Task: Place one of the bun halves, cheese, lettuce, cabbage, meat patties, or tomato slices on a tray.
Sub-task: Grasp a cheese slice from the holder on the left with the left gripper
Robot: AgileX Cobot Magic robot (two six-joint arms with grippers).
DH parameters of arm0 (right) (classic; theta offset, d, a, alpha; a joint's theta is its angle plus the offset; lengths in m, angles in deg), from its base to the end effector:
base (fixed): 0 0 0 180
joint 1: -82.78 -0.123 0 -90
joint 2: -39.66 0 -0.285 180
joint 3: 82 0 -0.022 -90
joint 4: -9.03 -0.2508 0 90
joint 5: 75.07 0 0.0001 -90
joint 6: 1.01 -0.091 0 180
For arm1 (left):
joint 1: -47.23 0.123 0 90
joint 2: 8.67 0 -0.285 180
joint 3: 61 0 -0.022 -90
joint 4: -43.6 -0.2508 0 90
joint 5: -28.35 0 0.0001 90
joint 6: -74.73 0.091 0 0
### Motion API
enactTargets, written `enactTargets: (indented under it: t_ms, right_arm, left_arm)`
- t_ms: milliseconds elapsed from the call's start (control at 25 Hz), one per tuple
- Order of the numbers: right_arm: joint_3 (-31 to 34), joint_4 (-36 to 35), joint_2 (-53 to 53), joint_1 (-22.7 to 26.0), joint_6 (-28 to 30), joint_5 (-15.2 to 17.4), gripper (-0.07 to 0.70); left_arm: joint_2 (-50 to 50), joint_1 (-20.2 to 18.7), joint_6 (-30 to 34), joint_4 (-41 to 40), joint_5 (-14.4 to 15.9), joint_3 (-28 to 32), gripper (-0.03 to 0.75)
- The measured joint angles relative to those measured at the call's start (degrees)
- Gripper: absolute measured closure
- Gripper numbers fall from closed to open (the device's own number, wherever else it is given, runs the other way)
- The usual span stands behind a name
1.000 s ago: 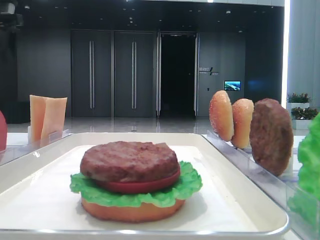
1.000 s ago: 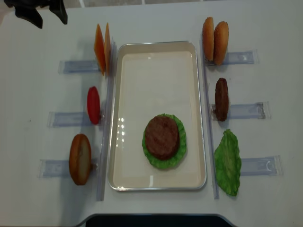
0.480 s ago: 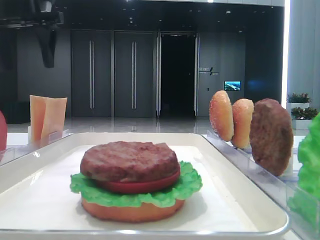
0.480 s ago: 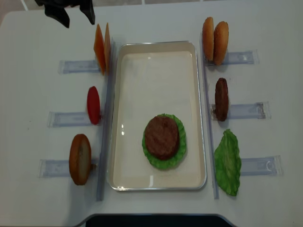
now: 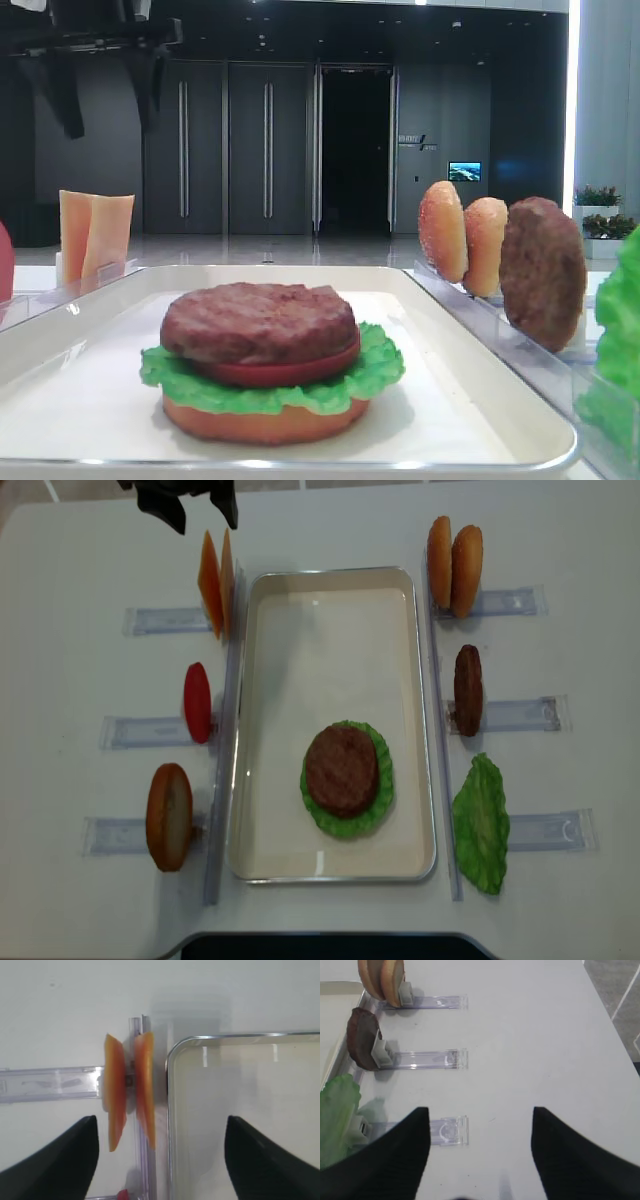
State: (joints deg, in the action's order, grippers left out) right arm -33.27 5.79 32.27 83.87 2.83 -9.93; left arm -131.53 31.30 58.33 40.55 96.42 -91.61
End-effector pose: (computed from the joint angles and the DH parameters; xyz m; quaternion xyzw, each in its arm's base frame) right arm -0.0089 0.0048 0.2705 -0.0231 0.8708 0.0071 0.4910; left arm 0.4211 -0.1155 0.2889 0.0015 0.9850 -0.0226 0.1713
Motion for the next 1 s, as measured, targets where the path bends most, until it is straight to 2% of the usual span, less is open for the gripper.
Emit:
enactTargets:
  t_ms: [200,520,1000]
  right_arm:
    - [0.0,0.0,0.0,0.0,0.0,0.0,0.181]
    - [0.0,0.0,0.0,0.0,0.0,0.0,0.181]
    - [0.0,0.0,0.0,0.0,0.0,0.0,0.181]
  left_arm:
    - [0.0,-1.65,-1.76,-1.23,-0.25,0.0,0.123]
    - [-1.82,-1.76,-2.09,-2.11,-0.25,-0.11,0.125]
    - [-3.77,-1.76,-3.08,-2.17,-3.95,-0.11,0.125]
